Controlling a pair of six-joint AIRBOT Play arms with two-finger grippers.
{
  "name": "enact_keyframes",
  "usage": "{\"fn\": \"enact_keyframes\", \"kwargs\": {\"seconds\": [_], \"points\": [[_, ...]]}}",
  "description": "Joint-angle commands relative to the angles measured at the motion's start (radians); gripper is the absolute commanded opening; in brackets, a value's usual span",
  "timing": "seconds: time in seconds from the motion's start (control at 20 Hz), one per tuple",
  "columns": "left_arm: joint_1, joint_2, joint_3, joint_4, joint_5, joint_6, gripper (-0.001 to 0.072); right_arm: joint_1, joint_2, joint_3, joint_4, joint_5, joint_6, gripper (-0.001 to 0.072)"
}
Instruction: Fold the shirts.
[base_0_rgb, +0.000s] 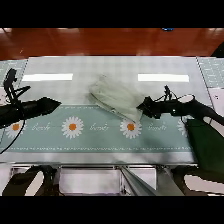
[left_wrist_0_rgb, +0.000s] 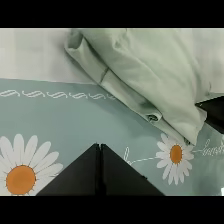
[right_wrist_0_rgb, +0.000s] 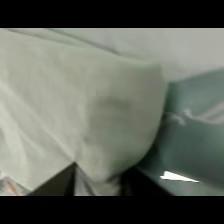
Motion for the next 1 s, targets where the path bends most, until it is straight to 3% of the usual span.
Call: {"fn": "enact_keyframes", "kwargs": {"seconds": [0.0,0.05,0.15,0.35,0.55,0.75,0.95], "points": [[-0.008,-0.011,-0.005,-0.003,0.026,0.0,0.0016,0.055,-0.077,0.116,0.08,0.058,-0.106,0.0067],[-0.008,-0.018,-0.005,-0.002,0.034,0.001,0.0016,0.068,-0.075,0.174,0.071,0.087,-0.127,0.0022],[-0.008,-0.044,-0.005,-0.002,0.042,0.002,0.0016,0.077,-0.074,0.324,-0.002,0.166,-0.087,0.0022],[-0.008,-0.082,-0.005,-0.035,0.021,0.001,0.0016,0.056,-0.058,0.705,-0.293,0.384,0.143,0.0022],[-0.008,-0.077,-0.005,-0.051,0.037,0.002,0.0016,-0.049,-0.029,0.962,-0.391,0.615,0.266,0.0021],[-0.008,-0.077,-0.005,-0.053,0.03,0.0,0.0016,-0.227,0.095,1.033,-0.496,0.735,0.352,0.0022],[-0.008,-0.061,-0.003,-0.151,0.073,0.009,0.0016,-0.426,0.245,1.032,-0.655,0.929,0.406,0.002]]}}
